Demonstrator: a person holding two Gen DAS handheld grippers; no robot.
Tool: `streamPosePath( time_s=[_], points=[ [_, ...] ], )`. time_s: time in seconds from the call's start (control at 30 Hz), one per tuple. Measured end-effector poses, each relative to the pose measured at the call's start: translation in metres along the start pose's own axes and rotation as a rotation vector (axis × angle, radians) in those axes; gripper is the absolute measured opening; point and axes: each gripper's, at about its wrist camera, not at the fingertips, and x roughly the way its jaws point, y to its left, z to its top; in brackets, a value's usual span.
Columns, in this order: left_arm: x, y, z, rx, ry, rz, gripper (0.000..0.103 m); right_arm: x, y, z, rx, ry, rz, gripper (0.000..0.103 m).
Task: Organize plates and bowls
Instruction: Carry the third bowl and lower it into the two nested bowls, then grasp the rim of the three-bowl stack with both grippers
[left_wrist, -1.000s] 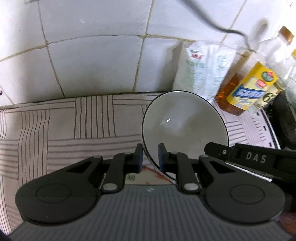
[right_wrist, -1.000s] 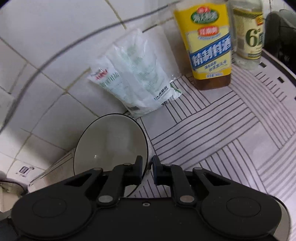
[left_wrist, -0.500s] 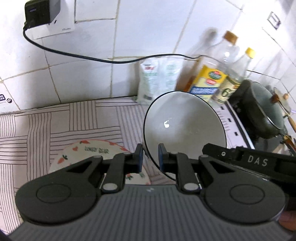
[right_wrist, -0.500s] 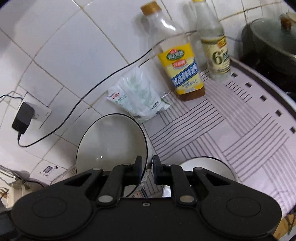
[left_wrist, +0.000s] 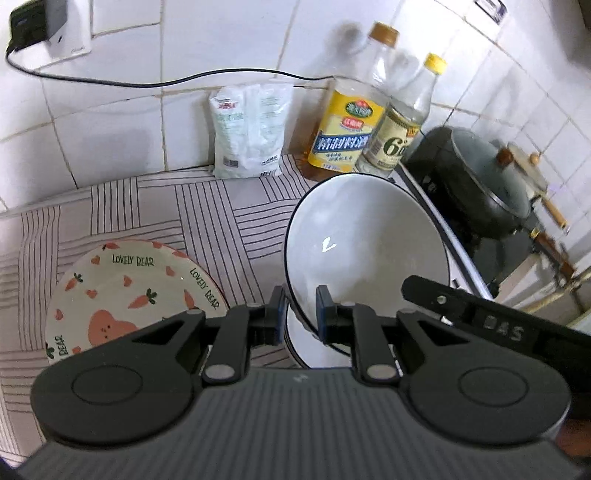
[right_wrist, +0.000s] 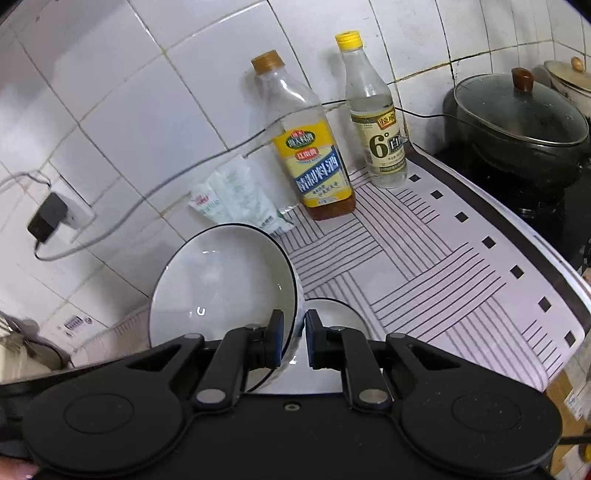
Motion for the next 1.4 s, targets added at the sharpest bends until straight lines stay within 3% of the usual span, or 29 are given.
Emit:
streamPosePath(
  time_s=[0.1, 0.57, 0.83, 1.23, 1.4],
  points=[
    [0.008, -0.008, -0.003, 0.062, 0.003, 0.039, 0.015, 0.009, -0.002, -0.002, -0.011, 0.023, -0.009, 0.016],
    [0.044, 0.001, -0.019, -0.047, 0.106, -0.031, 0.015, 0.014, -0.009, -0.024, -0.064, -0.016, -0.105, 0.016],
    [0.061, -0.017, -0.027, 0.007, 0.147, 0.023, 0.015, 0.019, -0.004, -0.028, -0.161, -0.024, -0.186, 0.016],
    [0.060, -0.021, -0.027, -0.025, 0.153, 0.058, 0.033, 0.024, -0.002, -0.041, -0.300, -0.066, -0.219, 0.009],
    [0.054, -0.010, -0.024, -0.092, 0.176, 0.001, 0.033, 0.020, -0.006, -0.038, -0.258, -0.063, -0.189, 0.009]
  ],
)
